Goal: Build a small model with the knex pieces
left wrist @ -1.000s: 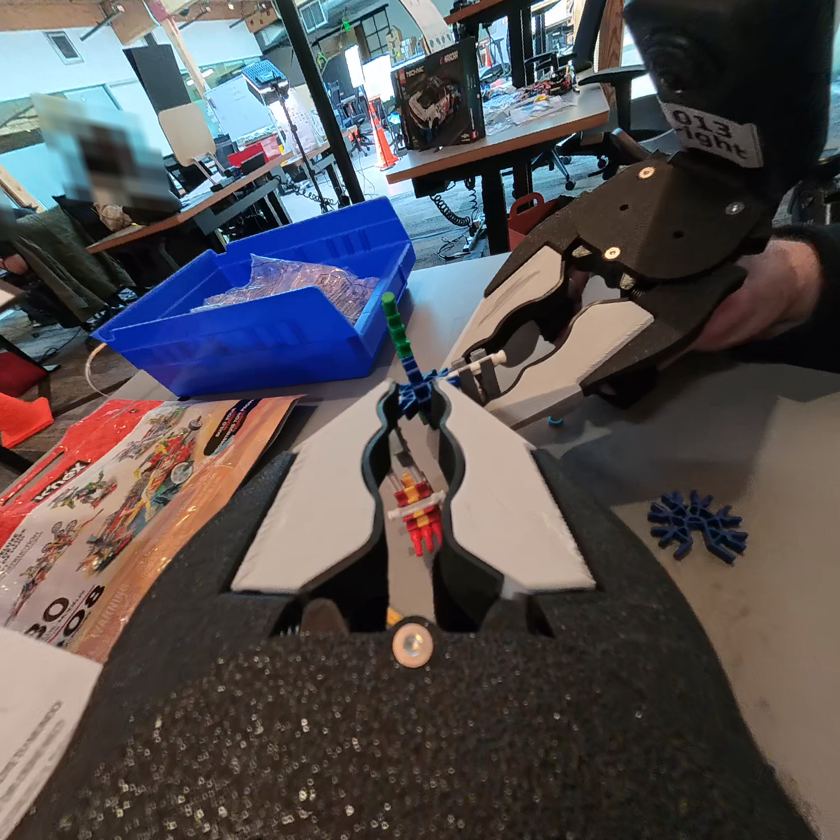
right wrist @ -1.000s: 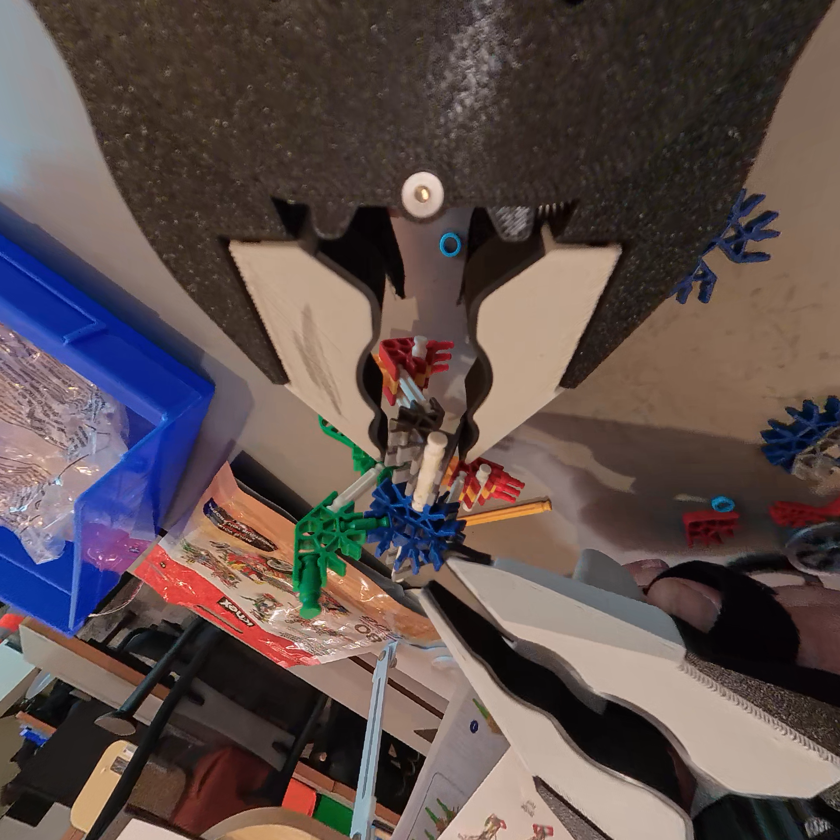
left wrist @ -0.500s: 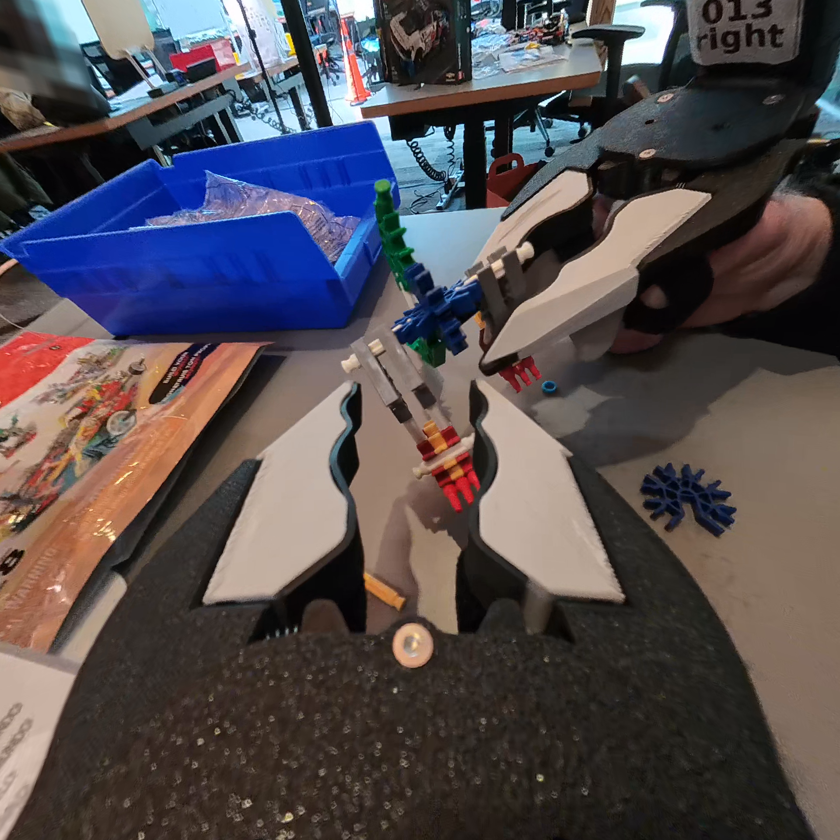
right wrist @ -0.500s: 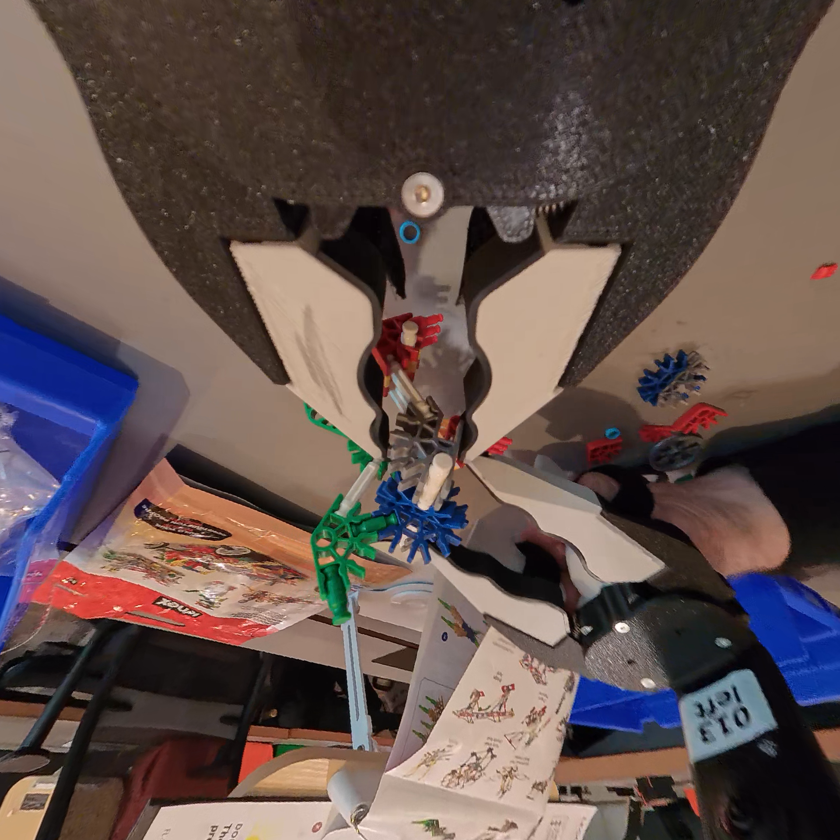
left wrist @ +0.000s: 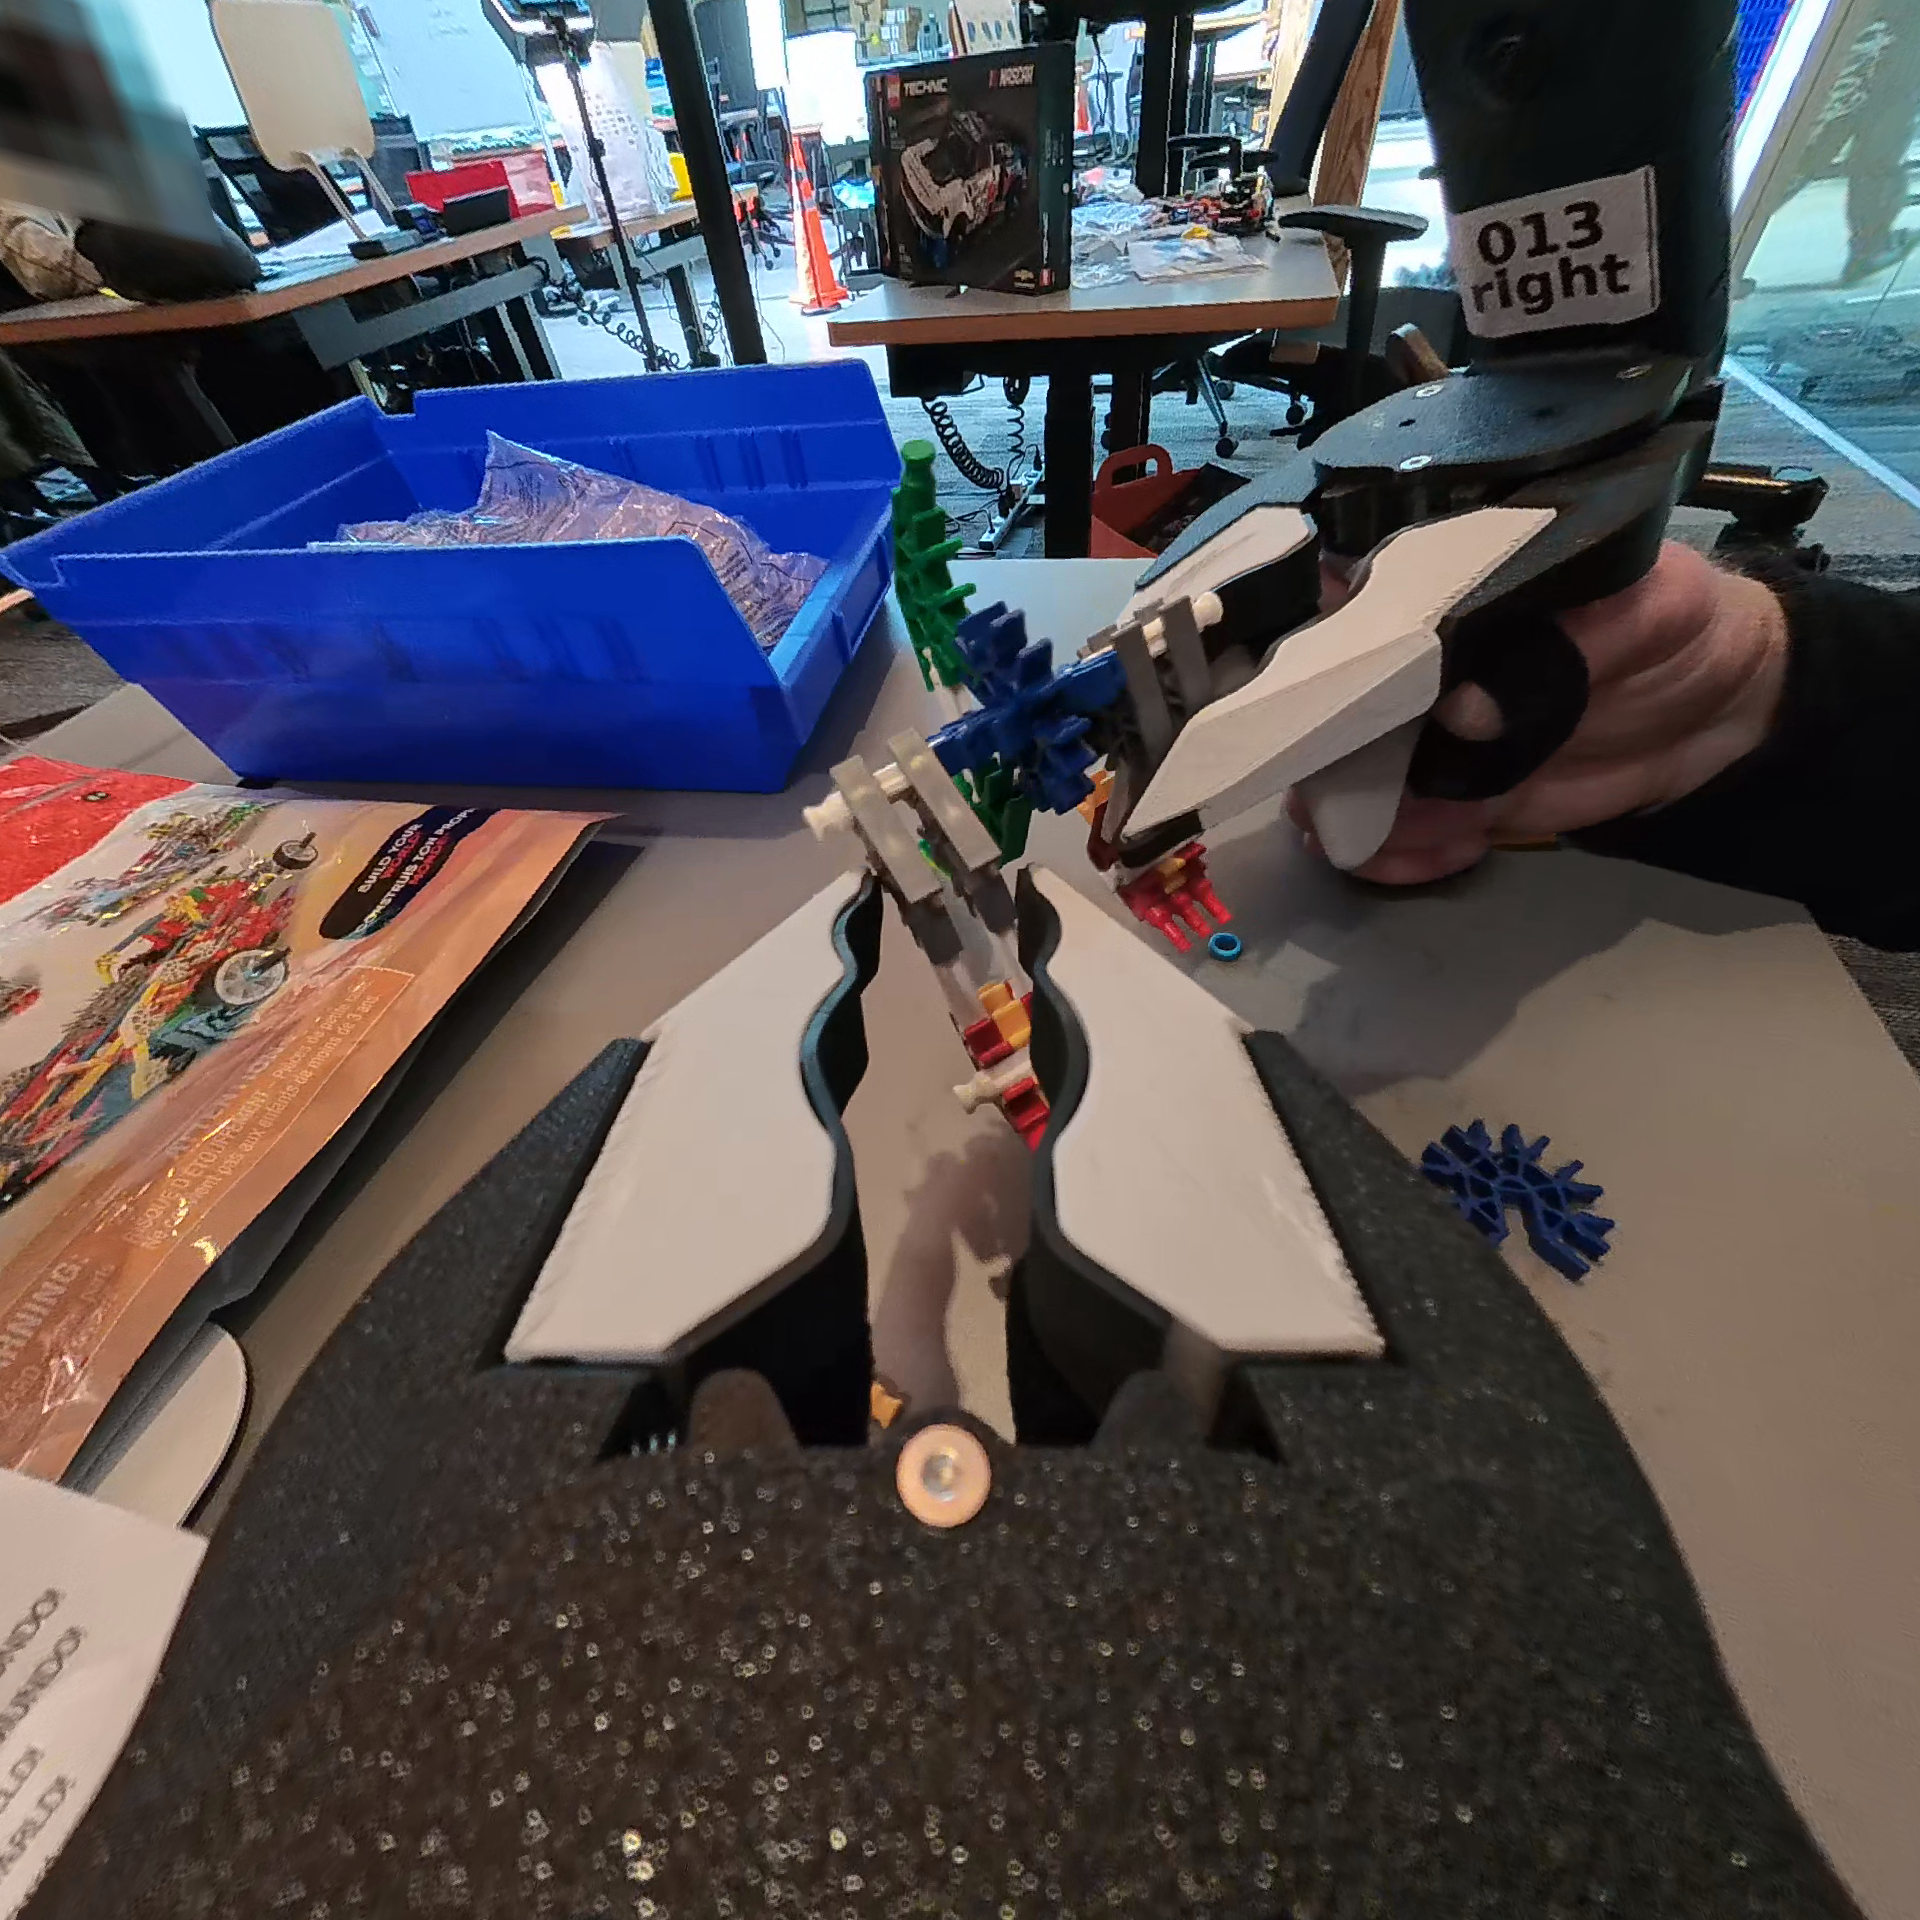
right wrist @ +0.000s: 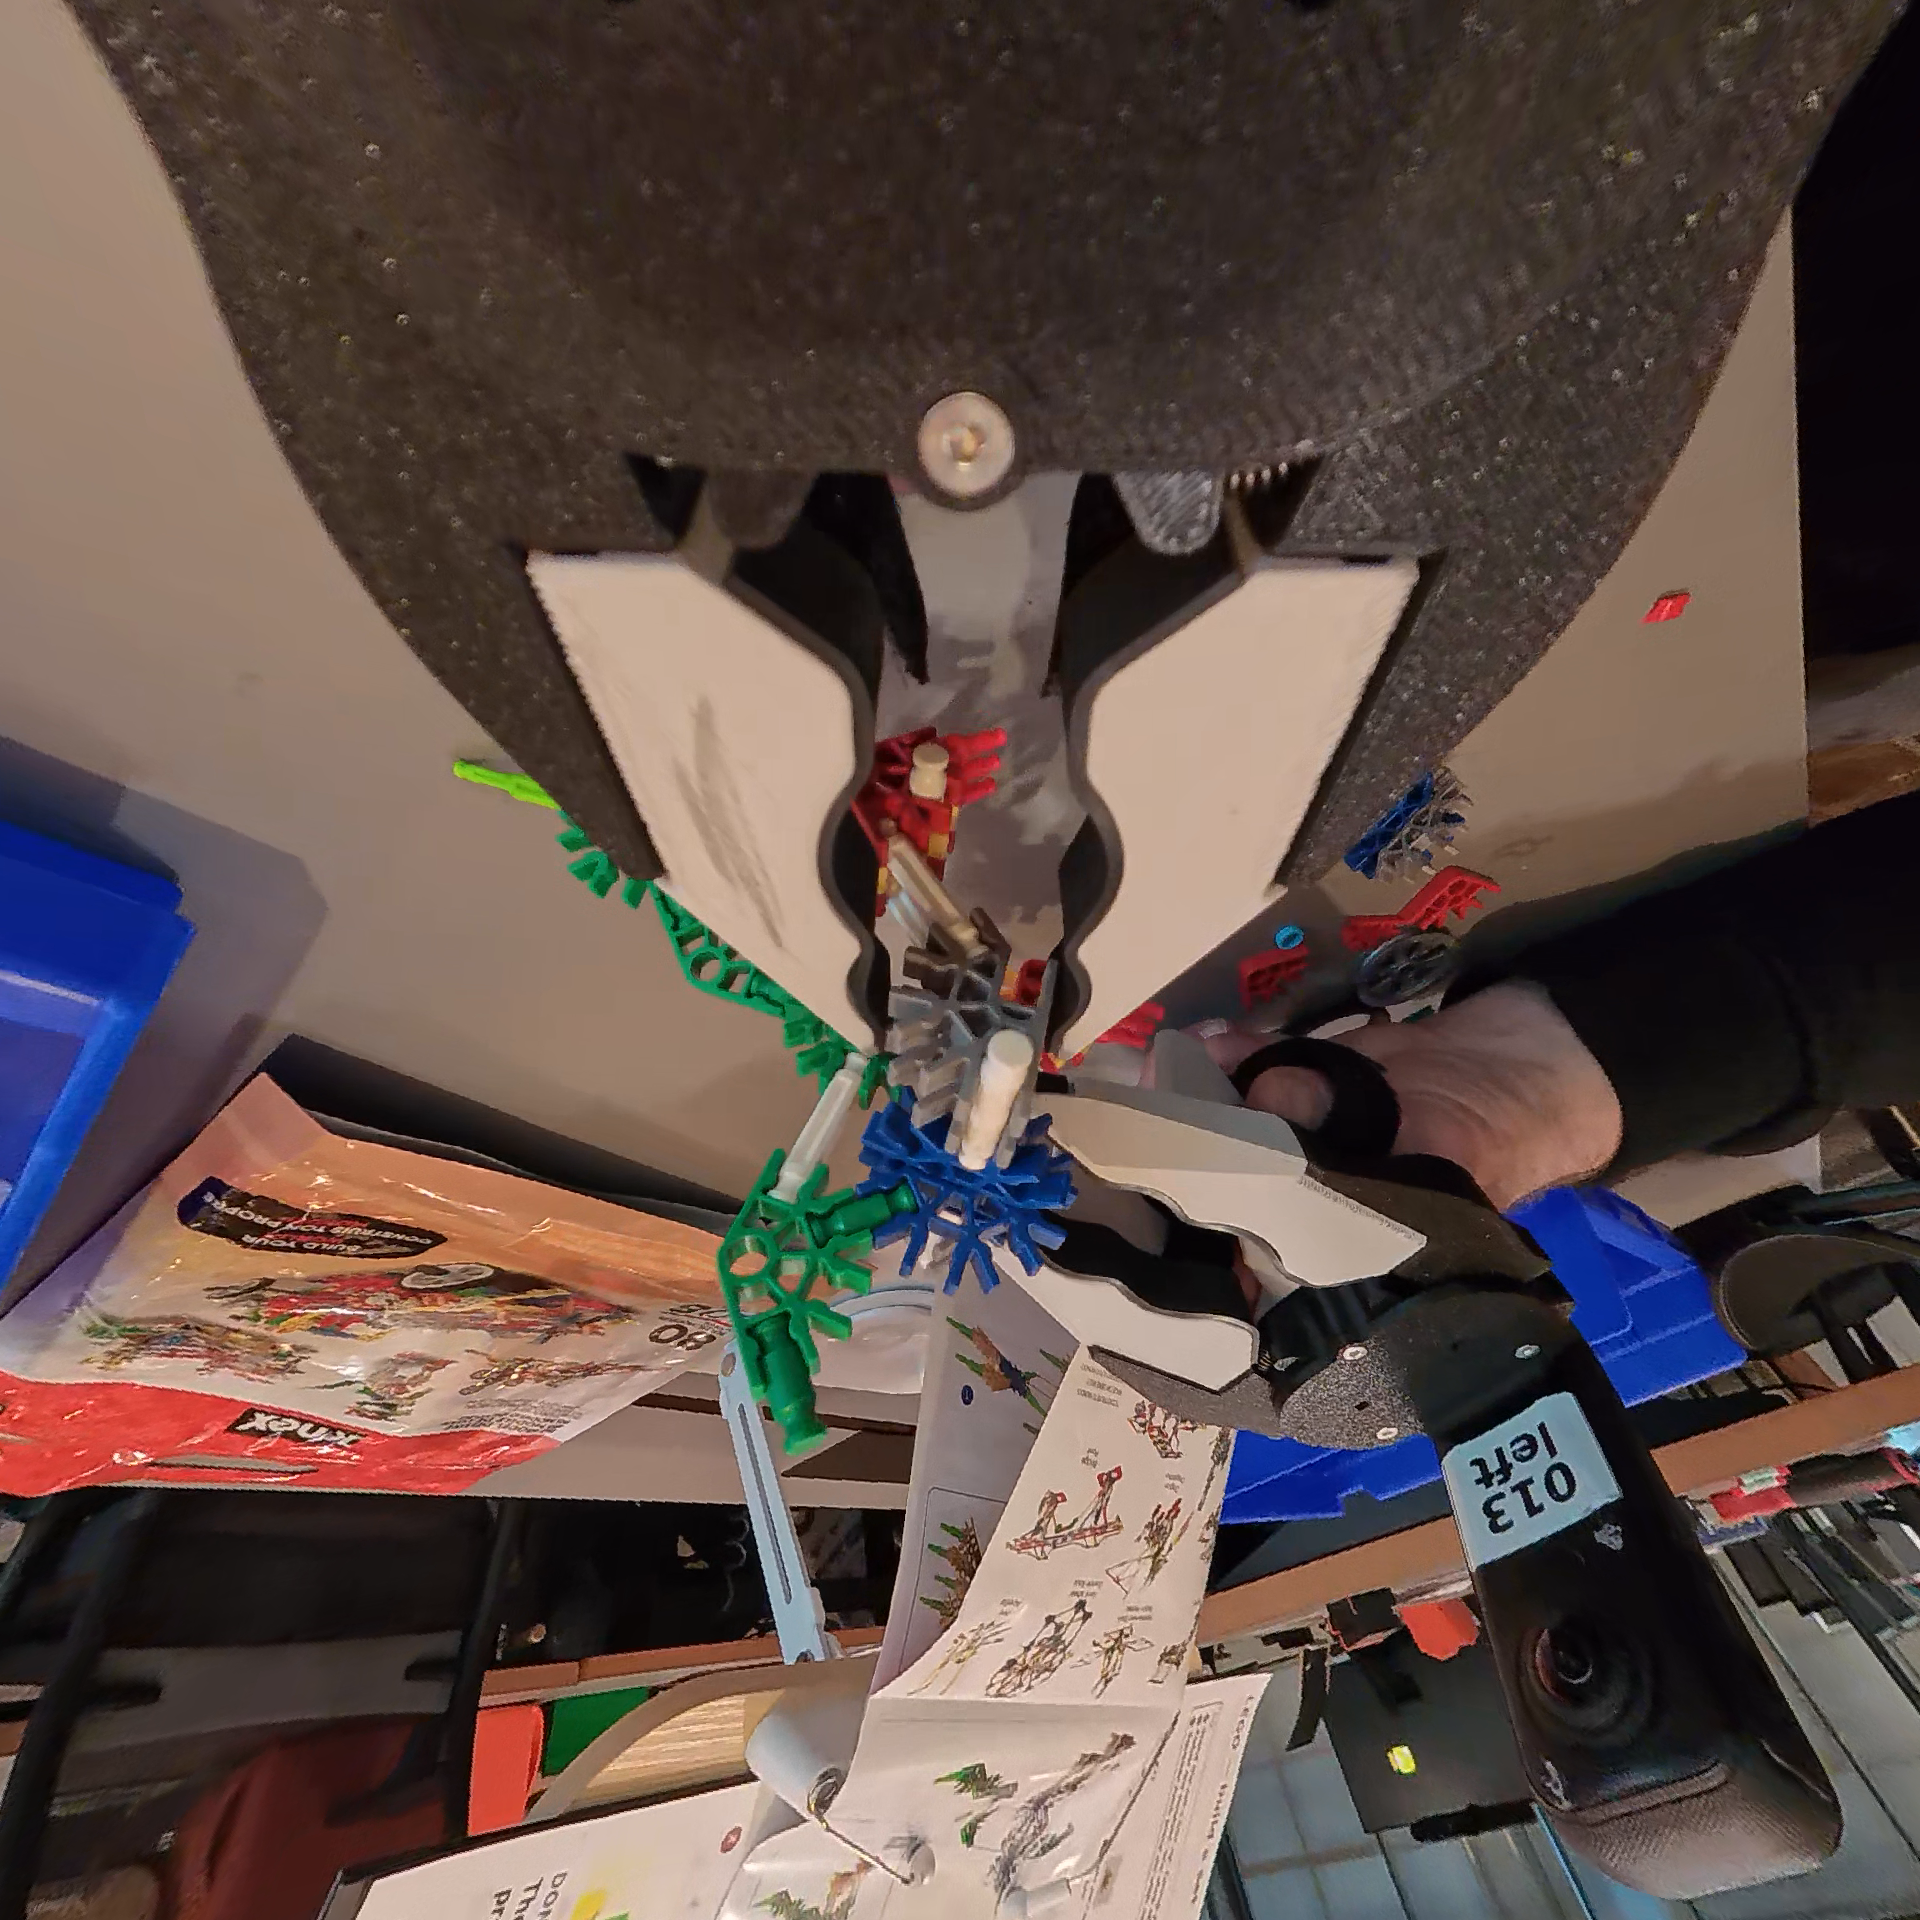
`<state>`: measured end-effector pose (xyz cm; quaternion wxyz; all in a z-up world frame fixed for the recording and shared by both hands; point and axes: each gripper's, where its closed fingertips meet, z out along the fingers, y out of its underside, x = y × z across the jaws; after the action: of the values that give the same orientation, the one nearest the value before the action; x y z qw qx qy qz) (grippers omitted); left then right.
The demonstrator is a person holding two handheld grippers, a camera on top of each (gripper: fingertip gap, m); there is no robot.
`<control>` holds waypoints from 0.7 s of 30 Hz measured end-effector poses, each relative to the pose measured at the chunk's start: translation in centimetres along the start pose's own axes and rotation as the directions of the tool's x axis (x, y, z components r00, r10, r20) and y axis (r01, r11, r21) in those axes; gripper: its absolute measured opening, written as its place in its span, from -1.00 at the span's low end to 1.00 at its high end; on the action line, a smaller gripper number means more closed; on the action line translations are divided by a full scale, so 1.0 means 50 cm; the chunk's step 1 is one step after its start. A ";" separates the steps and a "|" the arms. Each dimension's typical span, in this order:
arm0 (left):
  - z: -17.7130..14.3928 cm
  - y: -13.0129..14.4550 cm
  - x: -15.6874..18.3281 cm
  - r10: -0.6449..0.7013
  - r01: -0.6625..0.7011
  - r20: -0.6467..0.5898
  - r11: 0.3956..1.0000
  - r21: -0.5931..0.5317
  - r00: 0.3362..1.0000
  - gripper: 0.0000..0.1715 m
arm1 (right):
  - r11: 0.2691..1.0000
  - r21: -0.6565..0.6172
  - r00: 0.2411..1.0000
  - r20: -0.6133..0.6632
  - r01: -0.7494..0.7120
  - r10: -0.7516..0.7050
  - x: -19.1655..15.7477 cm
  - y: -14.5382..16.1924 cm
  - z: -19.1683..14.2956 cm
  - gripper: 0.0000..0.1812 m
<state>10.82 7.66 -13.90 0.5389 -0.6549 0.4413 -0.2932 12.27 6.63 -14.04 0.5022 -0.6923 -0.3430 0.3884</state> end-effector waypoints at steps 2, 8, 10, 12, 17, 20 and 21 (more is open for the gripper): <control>-0.002 -0.004 -0.001 0.009 -0.009 0.007 1.000 0.006 1.000 -0.71 | 1.000 -0.002 1.000 0.002 -0.004 0.004 0.000 0.001 0.000 -0.68; -0.004 -0.010 -0.002 0.070 -0.071 0.045 0.997 0.007 0.996 -0.71 | 1.000 -0.009 1.000 0.003 -0.012 0.012 0.001 0.003 0.001 -0.68; -0.004 -0.012 -0.002 0.084 -0.084 0.054 0.996 0.005 0.995 -0.71 | 1.000 -0.009 1.000 0.002 -0.013 0.013 0.002 0.003 0.001 -0.68; -0.004 -0.012 -0.003 0.092 -0.093 0.059 0.996 0.004 0.994 -0.71 | 1.000 -0.011 1.000 0.000 -0.012 0.012 0.002 0.004 0.001 -0.68; -0.006 -0.017 -0.003 0.104 -0.105 0.070 0.994 0.013 0.992 -0.71 | 1.000 -0.011 1.000 -0.001 -0.013 0.013 0.003 0.004 0.001 -0.69; -0.007 -0.020 -0.002 0.112 -0.113 0.074 0.993 0.018 0.991 -0.71 | 1.000 -0.012 1.000 -0.003 -0.014 0.014 0.004 0.005 0.001 -0.69; -0.007 -0.019 -0.003 0.115 -0.117 0.076 0.993 0.016 0.990 -0.71 | 1.000 -0.014 1.000 -0.005 -0.014 0.014 0.004 0.005 0.001 -0.69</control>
<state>10.74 7.66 -12.87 0.5778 -0.6332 0.4551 -0.2409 12.32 6.77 -14.34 0.4955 -0.6989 -0.3397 0.3880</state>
